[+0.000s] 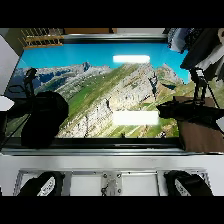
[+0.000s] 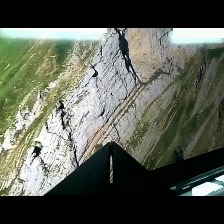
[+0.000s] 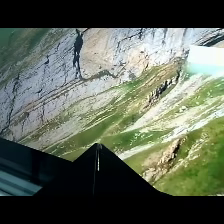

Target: Fold the clothes and pants, and hang the long-sleeved shirts on hangers.

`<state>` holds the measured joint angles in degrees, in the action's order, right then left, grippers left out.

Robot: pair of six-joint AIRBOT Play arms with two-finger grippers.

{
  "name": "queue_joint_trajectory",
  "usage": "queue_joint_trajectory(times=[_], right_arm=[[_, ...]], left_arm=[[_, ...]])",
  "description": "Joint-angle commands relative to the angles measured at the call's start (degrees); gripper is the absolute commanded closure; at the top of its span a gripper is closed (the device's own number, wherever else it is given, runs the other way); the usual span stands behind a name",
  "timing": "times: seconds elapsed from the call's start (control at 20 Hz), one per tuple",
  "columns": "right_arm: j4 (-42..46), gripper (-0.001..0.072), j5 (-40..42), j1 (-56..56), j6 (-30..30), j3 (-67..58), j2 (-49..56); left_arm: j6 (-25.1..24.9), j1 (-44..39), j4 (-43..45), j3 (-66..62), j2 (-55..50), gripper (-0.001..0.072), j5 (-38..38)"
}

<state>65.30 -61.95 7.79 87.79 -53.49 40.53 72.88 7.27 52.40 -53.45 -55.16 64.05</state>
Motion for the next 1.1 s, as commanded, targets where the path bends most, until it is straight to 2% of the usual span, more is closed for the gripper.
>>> queue_joint_trajectory(times=[0.0,0.45,0.5,0.55,0.65,0.85,0.95,1.05], right_arm=[[0.0,0.0691,0.0,0.0,0.0,-0.1,0.0],[0.0,0.0692,0.0,0.0,0.0,-0.1,0.1],[0.0,0.0691,0.0,0.0,0.0,-0.1,0.1],[0.0,0.0691,0.0,0.0,0.0,-0.1,0.1],[0.0,0.0691,0.0,0.0,0.0,-0.1,0.1],[0.0,0.0692,0.0,0.0,0.0,-0.1,0.1],[0.0,0.0691,0.0,0.0,0.0,-0.1,0.1],[0.0,0.0692,0.0,0.0,0.0,-0.1,0.1]], left_arm=[[0.0,0.0,0.0,0.0,0.0,0.0694,0.0],[0.1,0.0,0.3,0.0,0.0,0.0691,-0.8],[-0.5,0.2,1.9,-0.3,0.0,0.0401,-1.5],[-0.3,0.5,5.0,-1.1,0.0,-0.0013,-1.6],[0.9,2.4,14.0,-3.8,0.0,0.0014,-1.4],[13.4,6.8,40.3,-4.5,-0.7,0.0014,-1.3],[17.4,9.6,43.5,-0.9,-2.3,0.0014,-1.3],[19.7,11.3,40.5,3.8,-5.2,0.0014,-1.8]])
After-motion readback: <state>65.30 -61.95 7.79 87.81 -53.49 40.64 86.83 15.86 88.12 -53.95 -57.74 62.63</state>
